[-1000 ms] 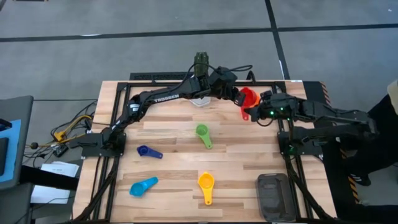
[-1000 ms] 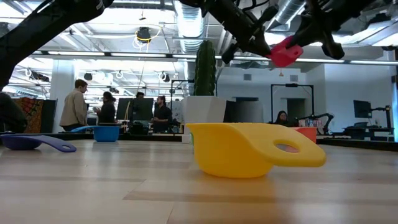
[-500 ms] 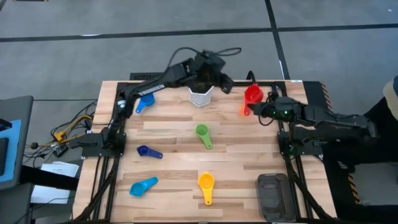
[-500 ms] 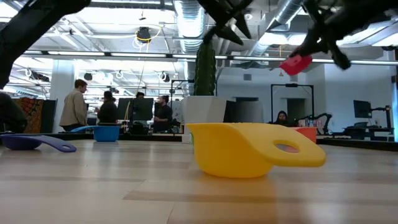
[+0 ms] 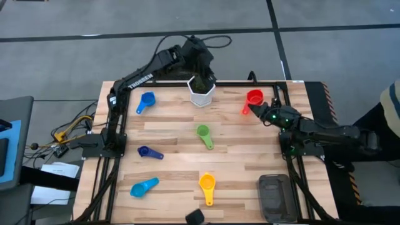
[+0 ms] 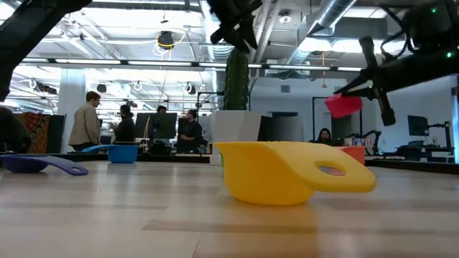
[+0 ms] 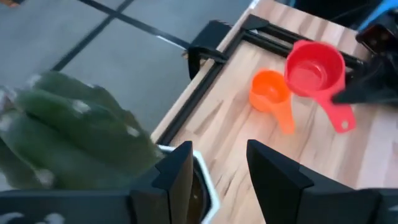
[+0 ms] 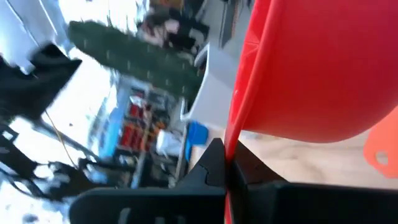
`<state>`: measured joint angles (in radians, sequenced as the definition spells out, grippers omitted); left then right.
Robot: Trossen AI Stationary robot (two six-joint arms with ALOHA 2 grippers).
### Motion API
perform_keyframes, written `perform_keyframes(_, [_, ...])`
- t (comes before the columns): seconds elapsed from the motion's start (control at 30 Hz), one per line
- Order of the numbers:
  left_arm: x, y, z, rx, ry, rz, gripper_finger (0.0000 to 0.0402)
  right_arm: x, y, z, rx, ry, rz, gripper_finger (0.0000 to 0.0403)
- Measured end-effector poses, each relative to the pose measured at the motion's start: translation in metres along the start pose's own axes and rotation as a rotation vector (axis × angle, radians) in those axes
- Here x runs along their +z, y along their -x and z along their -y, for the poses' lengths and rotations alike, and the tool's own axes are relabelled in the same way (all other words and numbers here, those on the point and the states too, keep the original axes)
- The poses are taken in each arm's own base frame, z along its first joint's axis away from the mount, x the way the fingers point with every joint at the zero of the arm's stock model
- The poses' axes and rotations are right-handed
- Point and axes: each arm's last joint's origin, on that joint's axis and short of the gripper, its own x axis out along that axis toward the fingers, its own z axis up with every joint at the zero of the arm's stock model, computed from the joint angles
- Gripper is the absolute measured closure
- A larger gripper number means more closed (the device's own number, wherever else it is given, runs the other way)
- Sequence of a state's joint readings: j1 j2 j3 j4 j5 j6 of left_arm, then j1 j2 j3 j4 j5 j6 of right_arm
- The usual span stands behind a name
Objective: Nest measuring cups in basket
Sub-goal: Stack the red measuring cup on top of the orange measuring cup
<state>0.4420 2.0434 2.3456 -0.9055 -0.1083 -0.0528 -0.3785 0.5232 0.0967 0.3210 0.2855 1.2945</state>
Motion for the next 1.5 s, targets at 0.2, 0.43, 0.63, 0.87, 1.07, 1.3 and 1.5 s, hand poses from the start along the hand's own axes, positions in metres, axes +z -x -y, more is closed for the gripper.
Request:
perform_keyframes(0.2, [-0.003, -0.007, -0.036, -0.038, -0.078, -0.025, 0.0259, 0.006, -0.002, 0.017, -0.050, -0.036, 0.059, 0.0396])
perform_keyframes(0.43, [-0.002, -0.007, -0.067, -0.057, -0.096, -0.004, 0.0259, 0.007, -0.006, 0.030, -0.105, -0.035, 0.046, 0.0397])
perform_keyframes(0.63, [-0.001, -0.006, -0.081, -0.063, -0.072, 0.012, 0.0259, 0.009, -0.012, 0.034, -0.114, -0.020, 0.009, 0.0397])
perform_keyframes(0.87, [-0.001, -0.007, -0.069, -0.124, -0.042, 0.007, 0.0259, 0.008, -0.016, 0.034, -0.100, 0.004, -0.017, 0.0397])
perform_keyframes(1.07, [0.002, -0.007, -0.050, -0.158, -0.063, 0.030, 0.0260, 0.006, -0.016, 0.033, -0.083, 0.030, -0.067, 0.0397])
perform_keyframes(1.3, [0.008, 0.003, -0.037, -0.203, -0.080, 0.064, 0.0260, 0.009, -0.016, 0.034, -0.088, 0.060, -0.061, 0.0398])
perform_keyframes(1.5, [0.022, 0.045, -0.035, -0.237, -0.092, 0.167, 0.0260, 0.019, -0.016, 0.041, -0.132, 0.026, -0.050, 0.0398])
